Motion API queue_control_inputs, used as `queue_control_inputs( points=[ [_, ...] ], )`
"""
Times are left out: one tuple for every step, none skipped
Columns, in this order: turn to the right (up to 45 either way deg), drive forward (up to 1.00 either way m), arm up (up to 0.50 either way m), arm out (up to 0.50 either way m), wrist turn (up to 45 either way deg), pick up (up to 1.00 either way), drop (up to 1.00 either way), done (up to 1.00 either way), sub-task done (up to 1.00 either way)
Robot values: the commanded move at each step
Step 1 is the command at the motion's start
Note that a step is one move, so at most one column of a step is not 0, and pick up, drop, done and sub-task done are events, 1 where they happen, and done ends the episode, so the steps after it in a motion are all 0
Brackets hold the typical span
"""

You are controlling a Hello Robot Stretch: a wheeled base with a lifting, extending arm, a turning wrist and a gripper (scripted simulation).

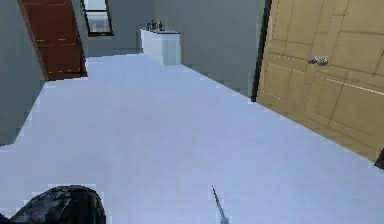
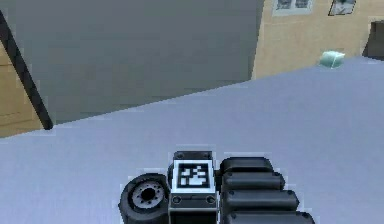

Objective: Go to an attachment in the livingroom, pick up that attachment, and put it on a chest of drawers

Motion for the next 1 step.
queue_control_inputs(
  points=[
    [6.0,0.0,0.0,0.0,0.0,0.0,0.0,0.0,0.0]
  ],
)
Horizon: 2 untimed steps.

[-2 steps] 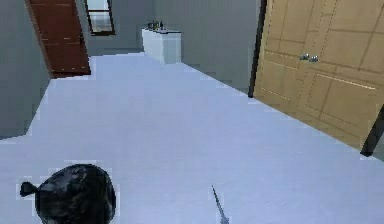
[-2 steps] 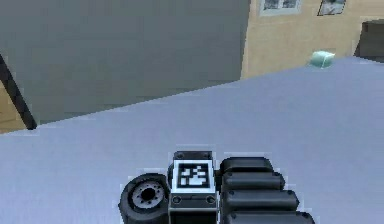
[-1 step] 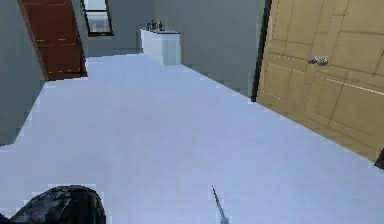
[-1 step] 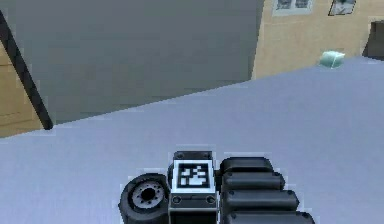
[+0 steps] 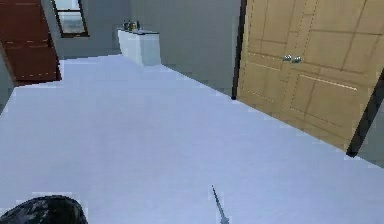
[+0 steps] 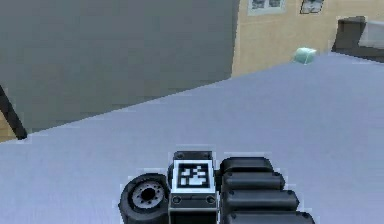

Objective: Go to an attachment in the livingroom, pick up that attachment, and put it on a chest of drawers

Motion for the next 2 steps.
queue_control_inputs(
  points=[
    [0.0,0.8,0.0,0.0,0.0,0.0,0.0,0.0,0.0],
    [-30.0,0.0,0.0,0.0,0.0,0.0,0.0,0.0,0.0]
  ],
)
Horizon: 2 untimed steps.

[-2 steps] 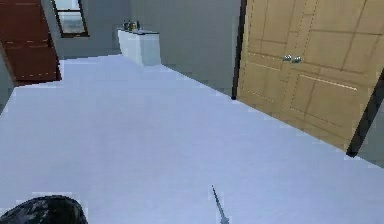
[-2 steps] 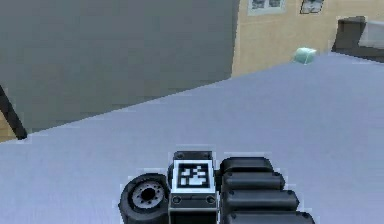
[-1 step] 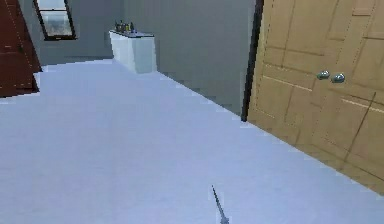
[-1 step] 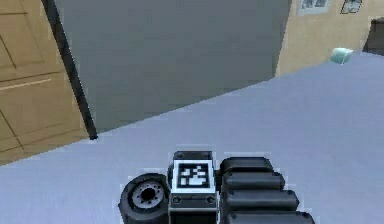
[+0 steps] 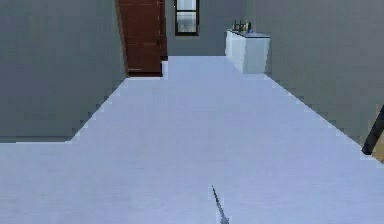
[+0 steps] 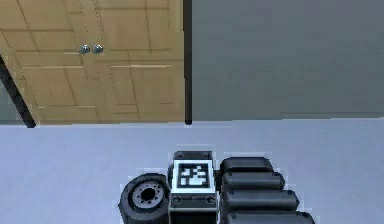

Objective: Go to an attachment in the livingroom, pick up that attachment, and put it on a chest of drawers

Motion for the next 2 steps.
queue_control_inputs(
  points=[
    [0.0,1.0,0.0,0.0,0.0,0.0,0.0,0.0,0.0],
    [-3.0,0.0,0.0,0.0,0.0,0.0,0.0,0.0,0.0]
  ],
)
